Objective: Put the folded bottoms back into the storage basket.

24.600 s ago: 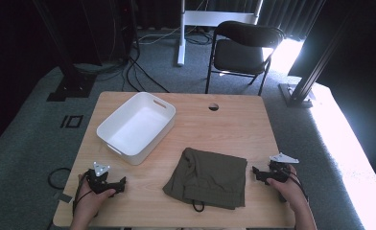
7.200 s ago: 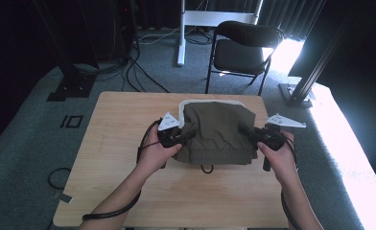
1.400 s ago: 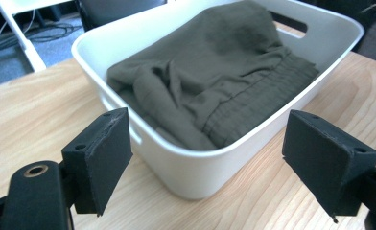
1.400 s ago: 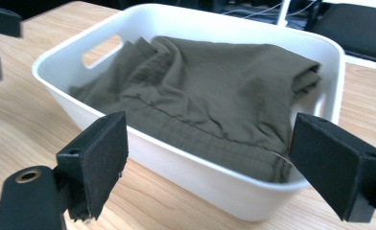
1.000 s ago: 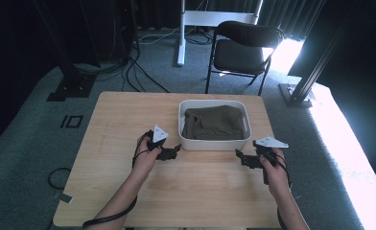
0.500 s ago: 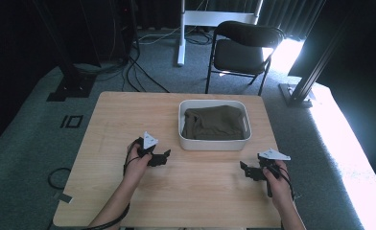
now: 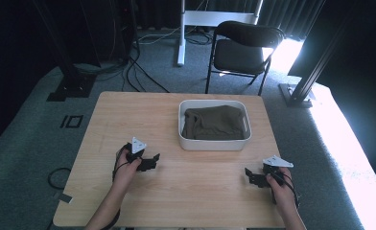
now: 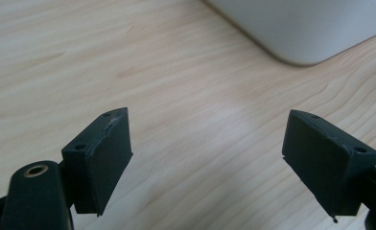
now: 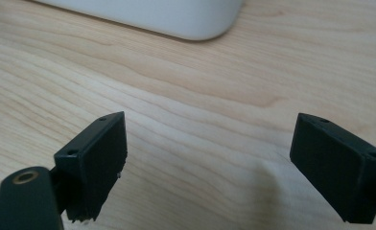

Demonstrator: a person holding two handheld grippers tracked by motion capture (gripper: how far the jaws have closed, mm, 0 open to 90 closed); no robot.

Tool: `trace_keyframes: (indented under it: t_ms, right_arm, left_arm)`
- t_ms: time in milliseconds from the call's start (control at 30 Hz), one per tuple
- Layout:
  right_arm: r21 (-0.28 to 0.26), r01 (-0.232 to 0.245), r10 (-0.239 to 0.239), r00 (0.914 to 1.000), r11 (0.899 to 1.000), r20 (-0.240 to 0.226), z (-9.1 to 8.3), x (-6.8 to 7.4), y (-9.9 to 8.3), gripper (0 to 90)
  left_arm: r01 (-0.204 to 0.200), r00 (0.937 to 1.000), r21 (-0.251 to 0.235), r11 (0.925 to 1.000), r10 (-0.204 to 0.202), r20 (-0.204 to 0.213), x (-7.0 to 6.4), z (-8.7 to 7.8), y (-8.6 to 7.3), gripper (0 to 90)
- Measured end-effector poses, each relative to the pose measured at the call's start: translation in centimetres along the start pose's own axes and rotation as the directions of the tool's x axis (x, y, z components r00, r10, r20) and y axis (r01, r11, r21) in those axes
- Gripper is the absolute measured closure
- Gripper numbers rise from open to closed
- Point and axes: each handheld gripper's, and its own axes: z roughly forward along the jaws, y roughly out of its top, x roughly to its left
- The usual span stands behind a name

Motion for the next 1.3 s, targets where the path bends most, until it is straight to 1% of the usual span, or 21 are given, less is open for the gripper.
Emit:
trace_keyframes:
  t_ms: [33, 67, 100, 300, 367, 433, 500, 600, 667, 767, 800, 867, 900, 933, 967, 1000, 1033, 1100, 1133, 1200, 1300]
  right_arm:
    - [0.0, -0.022, 0.022, 0.9998, 1.0, 0.001, -0.1, -0.1, -0.3, 12.4]
    - [0.0, -0.022, 0.022, 0.9998, 1.0, 0.001, -0.1, -0.1, -0.3, 12.4]
    - [0.012, -0.026, 0.026, 0.9995, 1.0, 0.016, -0.2, -0.2, -0.5, 12.4]
    - [0.04, -0.012, 0.01, 0.9984, 0.999, 0.055, -0.5, -0.3, -1.0, 12.5]
    - [0.055, -0.017, 0.013, 0.998, 0.998, 0.063, -0.6, -0.3, -1.2, 12.5]
    - [0.057, -0.015, 0.011, 0.9974, 0.998, 0.071, -0.7, -0.5, -1.5, 12.5]
    - [0.059, -0.013, 0.008, 0.9963, 0.998, 0.086, -0.8, -0.6, -1.7, 12.4]
    - [0.056, -0.018, 0.013, 0.996, 0.998, 0.088, -0.9, -0.7, -1.8, 12.4]
    - [0.055, -0.032, 0.027, 0.9959, 0.998, 0.086, -0.9, -0.8, -2.0, 12.4]
    - [0.057, -0.044, 0.039, 0.9955, 0.997, 0.087, -1.0, -0.9, -2.0, 12.4]
    - [0.061, -0.069, 0.064, 0.9945, 0.996, 0.083, -1.1, -0.9, -2.1, 12.6]
    - [0.062, -0.069, 0.064, 0.9943, 0.996, 0.085, -1.1, -0.9, -2.1, 12.6]
    - [0.062, -0.07, 0.064, 0.9943, 0.996, 0.085, -1.1, -0.9, -2.1, 12.5]
    - [0.062, -0.07, 0.064, 0.9943, 0.996, 0.085, -1.1, -0.9, -2.1, 12.5]
    - [0.062, -0.069, 0.064, 0.9945, 0.996, 0.083, -1.0, -0.9, -2.1, 12.4]
    - [0.062, -0.069, 0.064, 0.9945, 0.996, 0.083, -1.0, -0.9, -2.1, 12.4]
    - [0.061, -0.069, 0.064, 0.9945, 0.996, 0.083, -1.0, -0.9, -2.1, 12.5]
    - [0.062, -0.069, 0.063, 0.9945, 0.996, 0.083, -1.0, -0.9, -2.1, 12.5]
    - [0.062, -0.069, 0.064, 0.9945, 0.996, 0.083, -1.0, -0.9, -2.1, 12.5]
    - [0.061, -0.068, 0.063, 0.9945, 0.996, 0.084, -1.0, -0.9, -2.1, 12.4]
    - [0.061, -0.068, 0.062, 0.9945, 0.996, 0.084, -1.0, -0.9, -2.1, 12.4]
  left_arm:
    - [0.01, 0.9998, 0.012, 0.9999, -0.009, -0.016, 0.2, -0.3, -0.4, 18.8]
    - [0.01, 0.9998, 0.012, 0.9999, -0.009, -0.016, 0.2, -0.3, -0.4, 18.8]
    - [0.015, 0.9996, 0.02, 0.9997, -0.015, -0.024, 0.4, -0.5, -0.8, 18.8]
    - [0.03, 0.9985, 0.027, 0.9992, -0.029, -0.046, 1.1, -1.2, -1.9, 18.8]
    - [0.034, 0.9983, 0.027, 0.9991, -0.033, -0.048, 1.2, -1.3, -2.1, 18.8]
    - [0.047, 0.9962, 0.038, 0.9982, -0.044, -0.075, 1.8, -1.8, -2.6, 18.8]
    - [0.054, 0.9949, 0.039, 0.9978, -0.051, -0.088, 2.2, -2.1, -3.0, 18.8]
    - [0.052, 0.9936, 0.047, 0.9975, -0.047, -0.103, 2.6, -2.2, -3.3, 18.8]
    - [0.064, 0.9921, 0.054, 0.9965, -0.057, -0.112, 2.9, -2.4, -3.6, 18.8]
    - [0.064, 0.9905, 0.058, 0.9962, -0.057, -0.125, 3.0, -2.4, -3.8, 18.8]
    - [0.078, 0.9884, 0.068, 0.9947, -0.068, -0.136, 3.2, -2.4, -4.0, 18.8]
    - [0.099, 0.9848, 0.073, 0.9924, -0.087, -0.15, 3.2, -2.4, -4.3, 18.8]
    - [0.102, 0.9827, 0.084, 0.9912, -0.087, -0.163, 3.2, -2.5, -4.3, 18.8]
    - [0.102, 0.9827, 0.084, 0.9912, -0.087, -0.163, 3.2, -2.5, -4.3, 18.8]
    - [0.101, 0.9797, 0.092, 0.9906, -0.083, -0.182, 3.2, -2.5, -4.4, 18.8]
    - [0.101, 0.9797, 0.092, 0.9906, -0.083, -0.182, 3.2, -2.5, -4.4, 18.7]
    - [0.128, 0.9733, 0.098, 0.9869, -0.106, -0.204, 3.2, -2.5, -4.4, 17.0]
    - [0.162, 0.9693, 0.103, 0.9814, -0.139, -0.203, 3.3, -2.5, -4.5, 16.5]
    - [0.185, 0.9653, 0.1, 0.9776, -0.162, -0.205, 3.4, -2.5, -4.5, 15.4]
    - [0.188, 0.964, 0.101, 0.977, -0.164, -0.209, 3.4, -2.5, -4.5, 15.0]
    - [0.219, 0.9518, 0.104, 0.9701, -0.189, -0.241, 3.3, -2.4, -4.5, 10.8]
